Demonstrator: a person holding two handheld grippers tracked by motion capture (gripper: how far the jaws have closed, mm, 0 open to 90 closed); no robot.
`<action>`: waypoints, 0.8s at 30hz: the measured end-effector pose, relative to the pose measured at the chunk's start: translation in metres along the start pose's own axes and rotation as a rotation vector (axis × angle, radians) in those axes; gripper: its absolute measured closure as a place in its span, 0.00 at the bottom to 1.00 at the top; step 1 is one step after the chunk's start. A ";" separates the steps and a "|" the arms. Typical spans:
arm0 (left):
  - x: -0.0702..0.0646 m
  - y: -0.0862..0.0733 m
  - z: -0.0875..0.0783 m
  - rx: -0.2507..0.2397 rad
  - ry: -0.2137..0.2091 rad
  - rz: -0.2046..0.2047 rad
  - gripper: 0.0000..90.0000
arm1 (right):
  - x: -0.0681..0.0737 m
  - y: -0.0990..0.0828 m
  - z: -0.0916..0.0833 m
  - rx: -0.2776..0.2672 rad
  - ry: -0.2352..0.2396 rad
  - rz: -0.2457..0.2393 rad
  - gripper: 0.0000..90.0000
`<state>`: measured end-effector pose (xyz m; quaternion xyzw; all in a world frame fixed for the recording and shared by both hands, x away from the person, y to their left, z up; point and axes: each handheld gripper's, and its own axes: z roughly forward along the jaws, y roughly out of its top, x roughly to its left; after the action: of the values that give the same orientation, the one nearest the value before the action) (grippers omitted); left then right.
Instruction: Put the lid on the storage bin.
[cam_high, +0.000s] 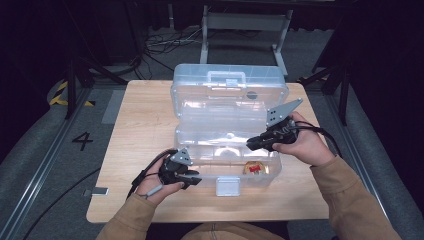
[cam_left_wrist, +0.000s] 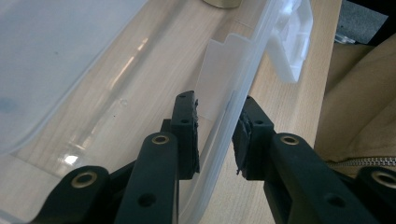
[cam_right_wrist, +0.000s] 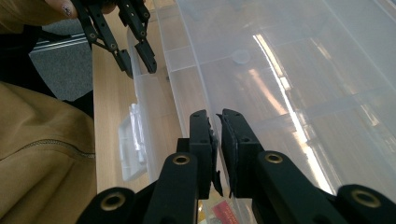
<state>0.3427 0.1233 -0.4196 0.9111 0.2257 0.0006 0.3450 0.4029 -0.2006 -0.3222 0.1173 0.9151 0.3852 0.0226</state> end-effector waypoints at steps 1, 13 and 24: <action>0.000 0.000 0.000 0.000 0.000 0.000 0.80 | 0.000 0.000 0.000 0.003 0.001 0.003 0.92; 0.004 0.000 -0.005 -0.003 -0.020 -0.038 0.76 | 0.002 -0.002 0.000 -0.008 -0.015 -0.010 0.94; -0.003 0.008 -0.036 -0.064 -0.037 -0.021 0.72 | 0.002 -0.003 0.000 -0.012 -0.019 -0.018 0.94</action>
<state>0.3379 0.1390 -0.3866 0.8970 0.2286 -0.0127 0.3780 0.4000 -0.2017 -0.3240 0.1123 0.9136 0.3893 0.0354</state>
